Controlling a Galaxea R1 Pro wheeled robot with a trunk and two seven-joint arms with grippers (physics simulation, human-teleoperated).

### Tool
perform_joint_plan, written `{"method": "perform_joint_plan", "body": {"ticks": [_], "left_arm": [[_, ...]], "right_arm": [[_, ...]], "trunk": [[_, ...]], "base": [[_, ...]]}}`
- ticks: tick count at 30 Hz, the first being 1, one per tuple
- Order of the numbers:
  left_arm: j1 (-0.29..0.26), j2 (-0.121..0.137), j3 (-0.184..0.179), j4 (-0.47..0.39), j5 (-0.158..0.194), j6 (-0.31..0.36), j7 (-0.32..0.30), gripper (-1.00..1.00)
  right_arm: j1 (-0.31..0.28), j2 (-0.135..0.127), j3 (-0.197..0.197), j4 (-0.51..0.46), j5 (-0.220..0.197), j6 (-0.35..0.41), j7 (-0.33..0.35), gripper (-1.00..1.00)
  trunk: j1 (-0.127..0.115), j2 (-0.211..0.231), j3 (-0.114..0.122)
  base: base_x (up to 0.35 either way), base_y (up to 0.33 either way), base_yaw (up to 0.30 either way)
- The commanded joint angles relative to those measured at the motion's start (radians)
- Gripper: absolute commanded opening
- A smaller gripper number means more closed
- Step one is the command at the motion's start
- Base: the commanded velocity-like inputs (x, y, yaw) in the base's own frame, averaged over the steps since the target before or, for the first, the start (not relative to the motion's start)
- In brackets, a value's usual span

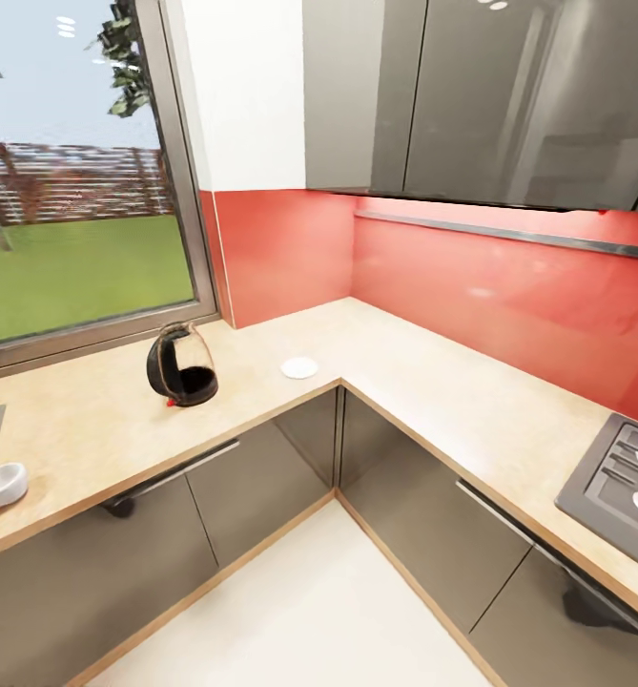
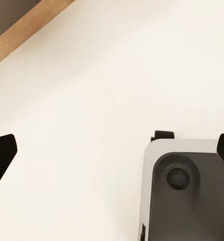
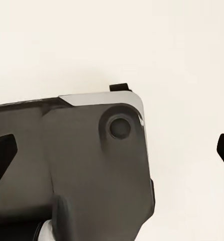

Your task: Set up a coffee station on the kitchen countertop: keep the coffee maker on the countertop, move the bottle of coffee from the kitchen shelf to the counter next to the coffee maker, place a paper coffee filter on top of the coffee maker, put the saucer next to the coffee maker with the coffee cup on the saucer, and place the electric kettle next to the coffee maker.

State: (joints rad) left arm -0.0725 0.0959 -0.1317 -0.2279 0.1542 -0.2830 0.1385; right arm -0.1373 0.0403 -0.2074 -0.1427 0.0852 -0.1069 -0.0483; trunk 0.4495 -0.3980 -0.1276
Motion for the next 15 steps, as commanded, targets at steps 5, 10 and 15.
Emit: {"method": "perform_joint_plan", "body": {"ticks": [5,10,15], "left_arm": [[-0.003,0.001,-0.008,-0.001,0.009,-0.005,0.008,1.00],[-0.003,0.001,-0.009,0.009,0.009,-0.005,0.009,1.00],[-0.003,0.005,-0.001,0.012,0.014,-0.005,0.011,1.00]], "right_arm": [[-0.001,0.001,-0.006,-0.022,0.010,-0.003,-0.001,1.00],[-0.001,0.000,-0.003,-0.036,0.014,-0.003,0.000,1.00],[-0.001,0.000,0.003,-0.036,0.018,0.000,0.001,1.00]], "trunk": [[0.001,-0.002,-0.002],[0.001,-0.002,-0.002],[0.001,-0.002,-0.002]], "base": [[-0.003,-0.002,0.004],[0.000,0.000,0.000],[0.000,0.000,0.000]]}}
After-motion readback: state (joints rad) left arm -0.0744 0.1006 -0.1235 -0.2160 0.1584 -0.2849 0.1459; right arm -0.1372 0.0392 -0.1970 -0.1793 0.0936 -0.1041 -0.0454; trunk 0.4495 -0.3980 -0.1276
